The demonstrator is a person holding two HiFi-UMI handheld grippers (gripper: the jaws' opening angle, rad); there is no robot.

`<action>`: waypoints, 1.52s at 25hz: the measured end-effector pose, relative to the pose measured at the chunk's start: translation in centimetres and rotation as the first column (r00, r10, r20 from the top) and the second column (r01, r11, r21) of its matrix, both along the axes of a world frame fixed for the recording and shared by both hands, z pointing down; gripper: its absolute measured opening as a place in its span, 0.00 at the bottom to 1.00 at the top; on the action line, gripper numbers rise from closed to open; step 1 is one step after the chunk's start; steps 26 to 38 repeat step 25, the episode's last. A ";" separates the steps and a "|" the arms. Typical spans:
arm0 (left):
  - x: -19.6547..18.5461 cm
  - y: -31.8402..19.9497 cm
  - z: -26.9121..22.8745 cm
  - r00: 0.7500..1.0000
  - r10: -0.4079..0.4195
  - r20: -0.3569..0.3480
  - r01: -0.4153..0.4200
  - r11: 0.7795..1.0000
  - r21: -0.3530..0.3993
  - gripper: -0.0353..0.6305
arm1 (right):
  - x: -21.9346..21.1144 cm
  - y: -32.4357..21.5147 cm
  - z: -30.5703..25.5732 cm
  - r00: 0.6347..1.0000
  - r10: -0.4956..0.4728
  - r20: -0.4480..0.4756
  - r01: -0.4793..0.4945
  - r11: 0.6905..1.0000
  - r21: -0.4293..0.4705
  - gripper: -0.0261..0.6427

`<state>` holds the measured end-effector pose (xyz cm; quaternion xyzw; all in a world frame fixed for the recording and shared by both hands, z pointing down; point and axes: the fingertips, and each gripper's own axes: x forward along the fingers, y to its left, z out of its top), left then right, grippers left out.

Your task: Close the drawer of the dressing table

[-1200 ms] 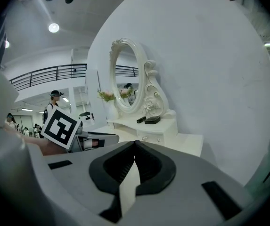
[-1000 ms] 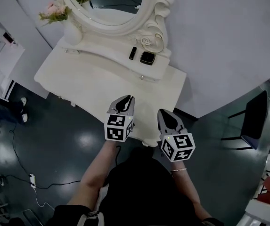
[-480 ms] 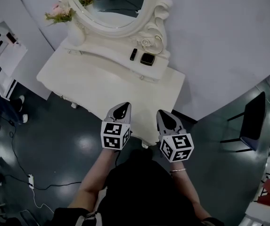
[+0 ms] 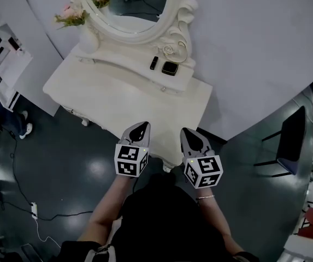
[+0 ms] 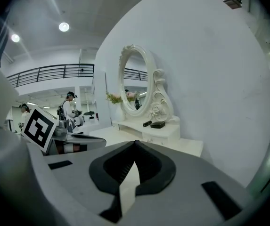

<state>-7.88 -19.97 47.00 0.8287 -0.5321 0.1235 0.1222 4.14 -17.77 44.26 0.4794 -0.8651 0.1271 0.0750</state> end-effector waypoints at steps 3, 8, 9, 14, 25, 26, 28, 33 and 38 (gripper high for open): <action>-0.1 0.2 -0.1 1.000 -0.003 0.000 0.003 1.000 0.003 0.06 | 0.2 0.2 -0.1 1.000 0.007 -0.009 -0.007 1.000 0.004 0.04; -0.2 0.1 -0.1 1.000 -0.009 -0.004 0.009 1.000 0.004 0.06 | 0.3 0.3 0.1 1.000 0.006 -0.009 -0.006 1.000 0.001 0.04; -0.2 0.1 -0.1 1.000 -0.010 -0.005 0.010 1.000 0.003 0.06 | 0.3 0.3 0.1 1.000 0.005 -0.009 -0.005 1.000 0.001 0.04; -0.4 -0.4 -0.1 1.000 -0.015 -0.010 0.015 1.000 -0.002 0.06 | 0.3 0.1 0.1 1.000 0.001 -0.011 -0.001 1.000 0.002 0.04; -0.1 -1.8 0.3 1.000 -0.008 -0.014 0.008 1.000 -0.019 0.06 | 0.4 -1.4 0.3 1.000 0.006 -0.007 -0.006 1.000 -0.009 0.04; -0.1 -1.8 0.3 1.000 -0.008 -0.014 0.008 1.000 -0.019 0.06 | 0.4 -1.4 0.3 1.000 0.006 -0.007 -0.006 1.000 -0.009 0.04; -0.1 -1.8 0.3 1.000 -0.008 -0.014 0.008 1.000 -0.019 0.06 | 0.4 -1.4 0.3 1.000 0.006 -0.007 -0.006 1.000 -0.009 0.04; -0.1 -1.8 0.3 1.000 -0.008 -0.014 0.008 1.000 -0.019 0.06 | 0.4 -1.4 0.3 1.000 0.006 -0.007 -0.006 1.000 -0.009 0.04; -0.1 -1.8 0.3 1.000 -0.008 -0.014 0.008 1.000 -0.019 0.06 | 0.4 -1.4 0.3 1.000 0.006 -0.007 -0.006 1.000 -0.009 0.04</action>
